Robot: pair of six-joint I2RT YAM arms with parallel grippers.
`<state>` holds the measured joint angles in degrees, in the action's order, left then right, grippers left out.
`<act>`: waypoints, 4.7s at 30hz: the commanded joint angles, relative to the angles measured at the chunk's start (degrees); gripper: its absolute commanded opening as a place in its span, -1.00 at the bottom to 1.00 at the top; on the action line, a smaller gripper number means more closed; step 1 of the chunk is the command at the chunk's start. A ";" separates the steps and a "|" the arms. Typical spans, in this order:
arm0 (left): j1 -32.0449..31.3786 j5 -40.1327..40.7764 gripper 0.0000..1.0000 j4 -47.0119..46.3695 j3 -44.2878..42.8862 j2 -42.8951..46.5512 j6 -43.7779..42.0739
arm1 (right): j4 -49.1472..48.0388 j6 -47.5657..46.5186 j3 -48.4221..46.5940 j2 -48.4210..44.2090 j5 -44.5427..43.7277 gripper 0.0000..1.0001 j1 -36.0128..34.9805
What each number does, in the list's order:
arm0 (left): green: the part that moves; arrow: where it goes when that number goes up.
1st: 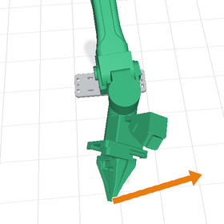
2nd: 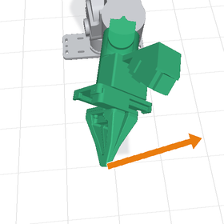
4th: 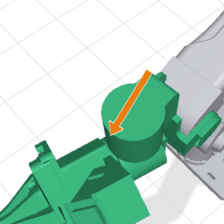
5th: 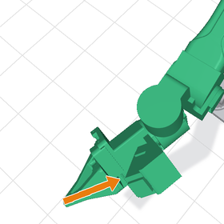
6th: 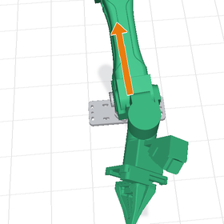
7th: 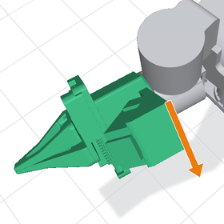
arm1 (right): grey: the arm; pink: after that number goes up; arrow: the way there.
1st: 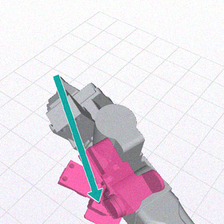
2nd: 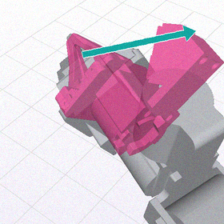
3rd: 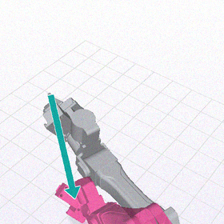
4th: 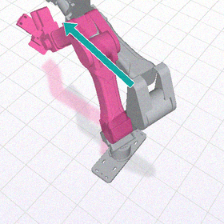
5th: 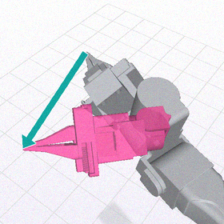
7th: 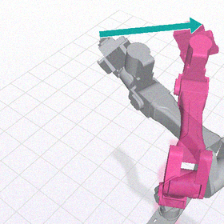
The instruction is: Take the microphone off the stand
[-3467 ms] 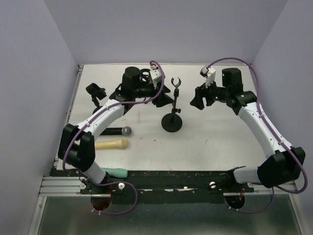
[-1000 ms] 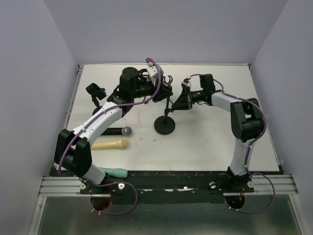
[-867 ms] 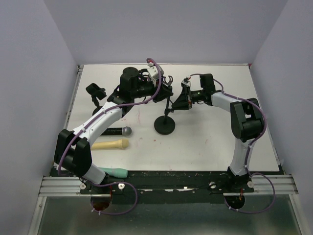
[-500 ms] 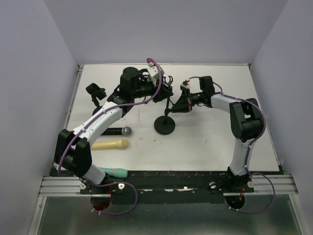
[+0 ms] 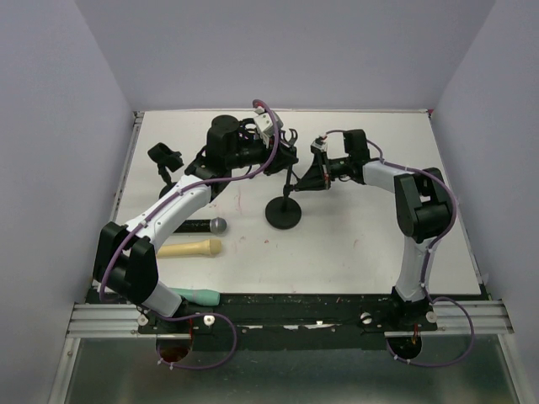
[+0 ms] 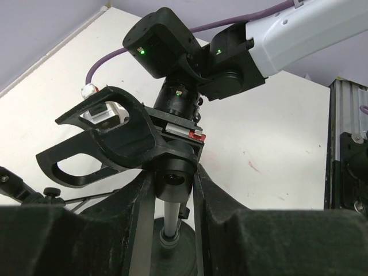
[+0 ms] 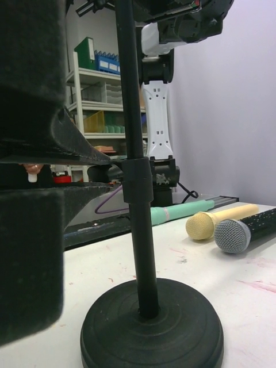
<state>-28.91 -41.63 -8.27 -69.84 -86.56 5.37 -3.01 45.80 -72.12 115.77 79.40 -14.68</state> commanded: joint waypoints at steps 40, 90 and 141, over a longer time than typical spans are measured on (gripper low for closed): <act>2.10 -4.60 -1.00 -0.69 2.43 4.12 4.83 | -16.37 -124.73 39.15 -40.17 -46.78 0.17 -11.43; 2.54 -1.09 -1.00 -0.69 0.76 4.74 3.77 | 17.86 -22.60 -7.24 -1.07 -5.48 0.24 -0.96; 5.61 -1.61 -1.00 -1.92 -0.47 3.07 7.03 | 37.17 -71.89 -18.23 -9.86 -27.63 0.21 -10.02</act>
<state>-23.81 -41.80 -7.18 -68.95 -84.82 13.37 28.69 -23.64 -90.19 104.92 52.90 -24.43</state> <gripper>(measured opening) 0.338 0.578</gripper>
